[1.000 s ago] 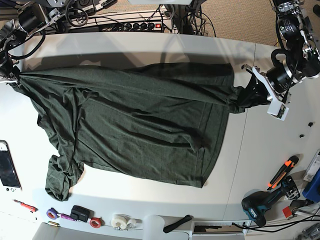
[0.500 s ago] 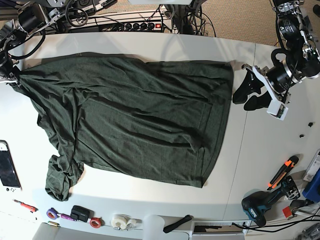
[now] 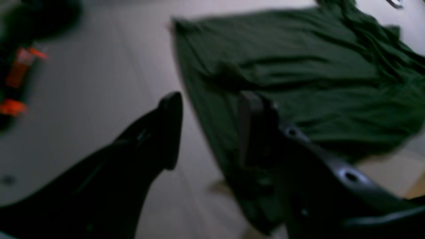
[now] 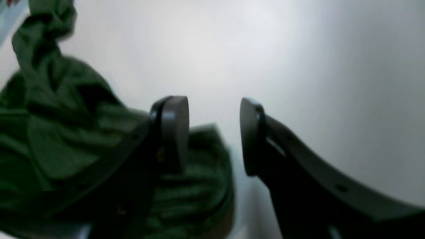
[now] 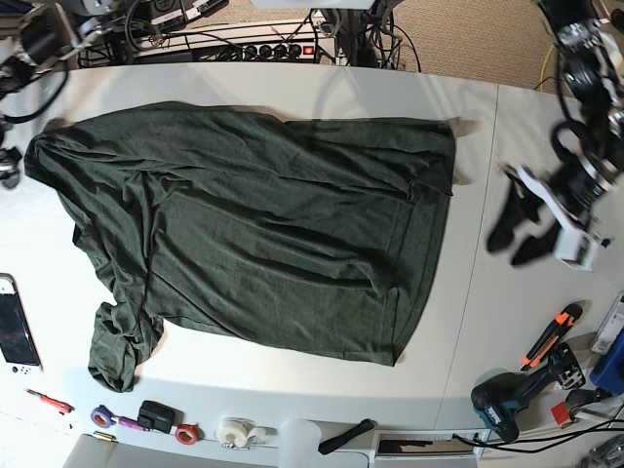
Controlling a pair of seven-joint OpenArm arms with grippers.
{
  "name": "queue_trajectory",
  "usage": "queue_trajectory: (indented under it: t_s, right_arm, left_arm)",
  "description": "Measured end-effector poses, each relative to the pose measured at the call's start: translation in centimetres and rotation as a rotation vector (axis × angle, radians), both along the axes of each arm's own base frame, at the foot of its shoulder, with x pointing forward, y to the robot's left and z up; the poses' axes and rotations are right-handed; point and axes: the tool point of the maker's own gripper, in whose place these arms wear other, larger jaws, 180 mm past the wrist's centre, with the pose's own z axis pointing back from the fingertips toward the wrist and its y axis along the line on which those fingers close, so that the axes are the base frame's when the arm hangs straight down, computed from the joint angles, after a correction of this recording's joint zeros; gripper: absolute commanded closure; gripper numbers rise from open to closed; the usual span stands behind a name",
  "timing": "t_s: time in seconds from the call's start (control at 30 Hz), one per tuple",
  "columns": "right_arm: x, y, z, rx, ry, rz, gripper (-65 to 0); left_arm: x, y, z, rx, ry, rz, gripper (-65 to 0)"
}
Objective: Layout the t-shirt on the table in an organized manner, then fold the t-shirt properly
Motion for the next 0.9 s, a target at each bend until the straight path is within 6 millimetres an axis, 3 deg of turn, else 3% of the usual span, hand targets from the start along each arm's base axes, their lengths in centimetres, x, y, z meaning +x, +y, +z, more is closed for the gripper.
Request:
queue_trajectory:
  t_s: [0.13,0.27,0.43,0.5,0.7,0.8,0.9]
  right_arm:
    - [0.2,-0.4,1.7,0.018,-0.02,0.024,-25.3]
    - [0.3,0.7,3.0,0.119,-0.121,0.054,-25.3]
    - [-2.2,1.4,4.4,0.243,-0.358,0.026,-25.3]
    - [-4.0,1.0,3.9,0.266,-0.391,-0.023,-25.3]
    - [-9.1,1.3,-0.7,0.319,-0.28,-0.148,-25.3]
    - [-9.7,2.4,-2.9,0.372,-0.259,-0.194,-25.3]
    - [-9.4,2.7,-3.6,0.369,-0.257,-0.212,-25.3]
  left_arm:
    - [1.0,1.4,1.8,0.023,-0.05,0.028,-27.5]
    - [1.3,2.3,2.8,0.035,-0.078,0.048,-27.5]
    - [1.4,3.2,2.2,0.089,-0.067,0.083,-27.5]
    - [1.4,3.3,2.2,0.093,-0.066,0.085,-27.5]
    - [1.4,3.3,2.2,0.093,-0.066,0.085,-27.5]
    - [1.4,3.3,2.2,0.092,-0.067,0.085,-27.5]
    - [1.5,3.3,2.2,0.092,-0.067,0.085,-27.5]
